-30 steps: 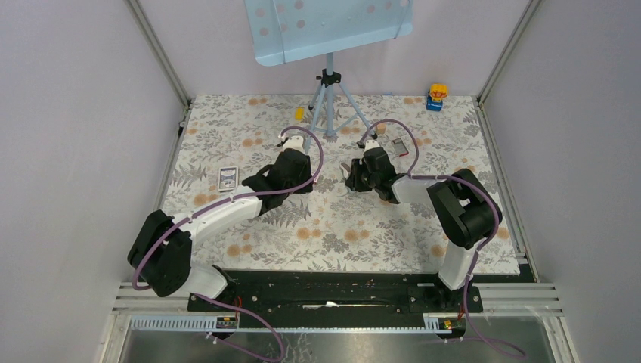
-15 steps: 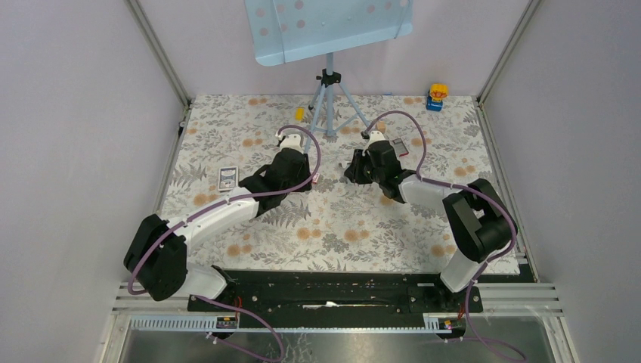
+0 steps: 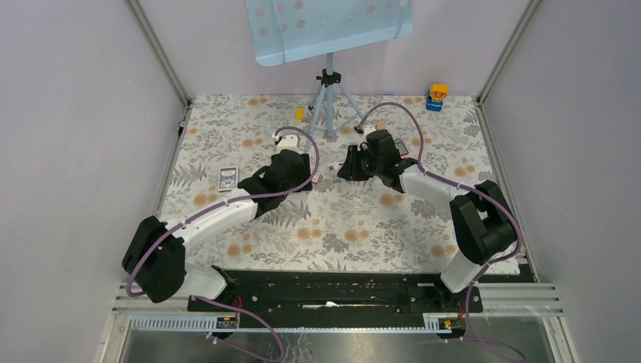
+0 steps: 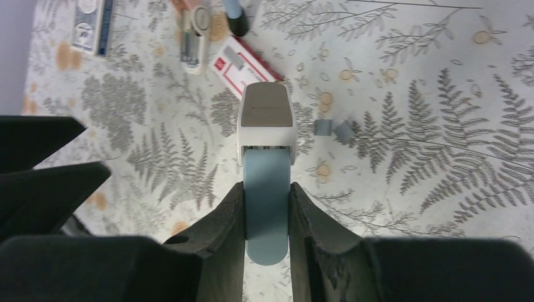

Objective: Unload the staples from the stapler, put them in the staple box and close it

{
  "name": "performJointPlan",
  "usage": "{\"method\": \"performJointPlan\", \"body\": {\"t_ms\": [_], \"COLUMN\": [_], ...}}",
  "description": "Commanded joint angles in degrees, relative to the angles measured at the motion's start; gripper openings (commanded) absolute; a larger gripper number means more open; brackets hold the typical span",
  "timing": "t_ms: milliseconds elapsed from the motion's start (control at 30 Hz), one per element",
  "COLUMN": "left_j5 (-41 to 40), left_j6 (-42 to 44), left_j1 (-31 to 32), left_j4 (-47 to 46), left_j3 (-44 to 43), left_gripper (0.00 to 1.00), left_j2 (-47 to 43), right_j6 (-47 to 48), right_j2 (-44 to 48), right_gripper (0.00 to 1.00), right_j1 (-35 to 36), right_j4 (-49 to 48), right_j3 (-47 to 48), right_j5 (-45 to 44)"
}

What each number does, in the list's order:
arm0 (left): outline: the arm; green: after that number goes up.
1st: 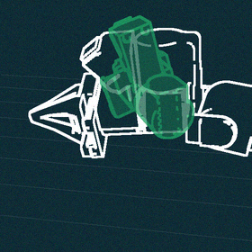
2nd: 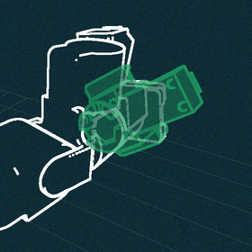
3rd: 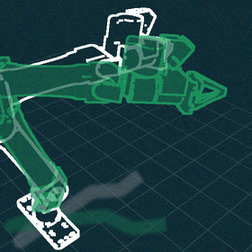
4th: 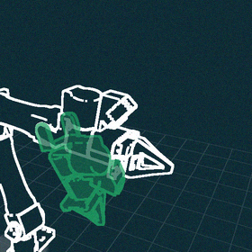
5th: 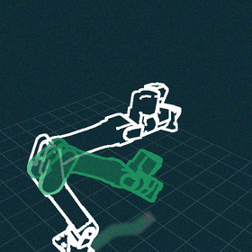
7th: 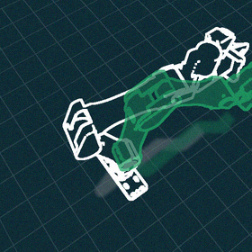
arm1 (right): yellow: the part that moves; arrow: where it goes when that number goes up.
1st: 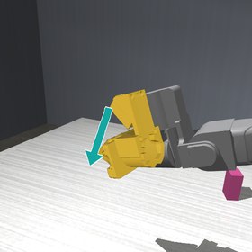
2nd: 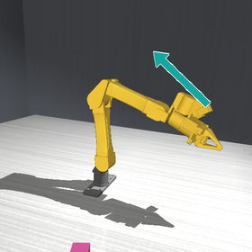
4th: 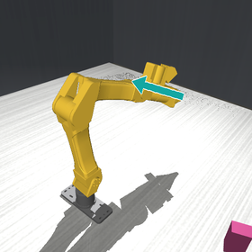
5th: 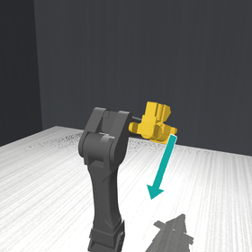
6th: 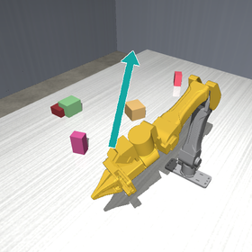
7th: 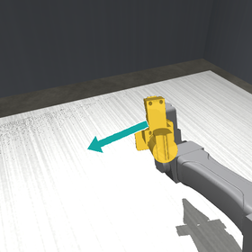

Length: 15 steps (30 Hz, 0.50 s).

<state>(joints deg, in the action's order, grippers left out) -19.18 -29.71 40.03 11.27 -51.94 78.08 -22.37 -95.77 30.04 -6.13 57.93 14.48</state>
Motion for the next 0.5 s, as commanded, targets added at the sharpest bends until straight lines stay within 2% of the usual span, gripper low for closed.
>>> {"method": "performJointPlan", "body": {"t_ms": [0, 133, 233, 300, 333, 467], "left_j5": [-7.03, -6.86, -7.30, -7.37, -7.45, -8.14], "left_j6": [1.63, 4.11, 5.27, 5.93, 6.00, 5.98], "left_j1": [-0.04, 0.12, 0.31, 0.33, 0.39, 0.40], "left_j4": [-0.32, -5.33, -6.78, -6.59, -6.34, -5.86], "left_j3": [-1.11, 2.04, 3.42, 3.88, 4.13, 6.44], "left_gripper": [0.62, 0.69, 0.76, 0.94, 0.98, 0.99], "left_j2": [-2.86, -5.60, -7.94, -9.52, -10.86, -15.41], "right_j6": [-1.17, -2.42, -2.91, -3.00, -3.11, -3.72], "right_j2": [1.52, 1.21, 2.36, 3.36, 3.82, 4.53], "right_gripper": [0.02, 0.03, 0.03, 0.03, 0.03, 0.04], "right_j1": [0.05, 0.10, 0.05, 0.06, 0.03, 0.04], "right_j4": [10.91, 17.95, 21.25, 22.53, 23.05, 25.27], "right_j3": [5.70, 8.36, 8.77, 8.78, 8.78, 8.92], "right_j5": [6.57, 9.74, 8.46, 7.15, 6.91, 7.60]}}
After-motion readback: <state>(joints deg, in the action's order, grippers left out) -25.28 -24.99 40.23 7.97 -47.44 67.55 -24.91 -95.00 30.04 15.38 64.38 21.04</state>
